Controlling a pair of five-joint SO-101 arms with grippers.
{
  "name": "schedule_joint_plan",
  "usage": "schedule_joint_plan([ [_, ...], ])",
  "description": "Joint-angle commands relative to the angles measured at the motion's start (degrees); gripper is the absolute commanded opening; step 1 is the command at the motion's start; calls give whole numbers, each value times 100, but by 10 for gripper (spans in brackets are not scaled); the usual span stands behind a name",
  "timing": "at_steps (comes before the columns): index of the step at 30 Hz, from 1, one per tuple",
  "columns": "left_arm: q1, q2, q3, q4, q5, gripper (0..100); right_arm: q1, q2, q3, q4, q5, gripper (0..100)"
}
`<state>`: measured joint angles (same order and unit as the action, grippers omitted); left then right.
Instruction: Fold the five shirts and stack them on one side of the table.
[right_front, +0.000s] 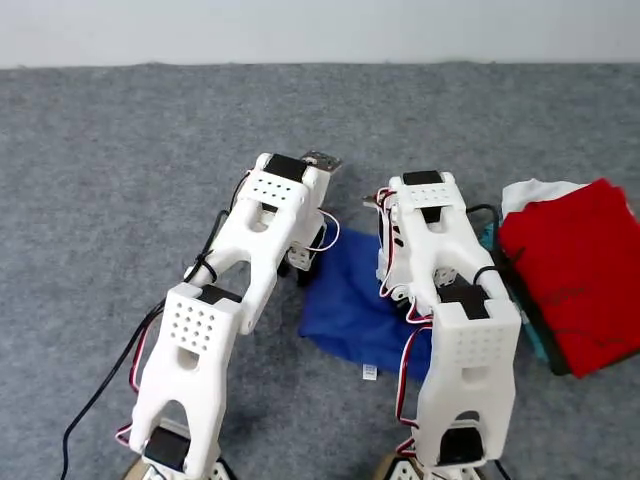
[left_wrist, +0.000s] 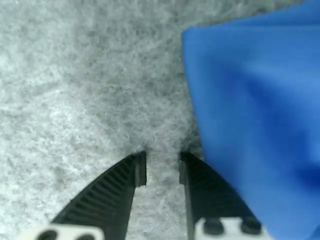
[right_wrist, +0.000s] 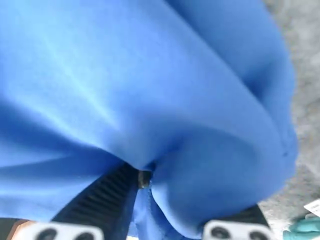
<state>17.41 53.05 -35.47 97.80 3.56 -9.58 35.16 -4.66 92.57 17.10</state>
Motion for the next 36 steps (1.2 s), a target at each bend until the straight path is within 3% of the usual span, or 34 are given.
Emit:
schedule_joint_plan([
  [1, -229, 176, 40, -114, 44, 101, -145, 347, 9, 31, -62, 224],
  [4, -229, 176, 40, -114, 44, 101, -145, 57, 9, 31, -62, 317],
  [7, -237, 176, 40, -114, 44, 101, -145, -259, 26, 31, -44, 333],
  [11, -237, 176, 40, -114, 44, 101, -136, -409, 35, 31, -9, 249],
  [16, -237, 176, 48, -114, 44, 101, -136, -409, 79, 22, 273, 9],
  [21, -237, 176, 48, -114, 44, 101, -40, -488, 35, 136, 316, 9],
  [28, -237, 176, 48, -114, 44, 101, 875, -1332, -862, 664, 308, 9],
  [36, -237, 176, 48, -114, 44, 101, 1640, -1903, -1556, 189, -510, 9],
])
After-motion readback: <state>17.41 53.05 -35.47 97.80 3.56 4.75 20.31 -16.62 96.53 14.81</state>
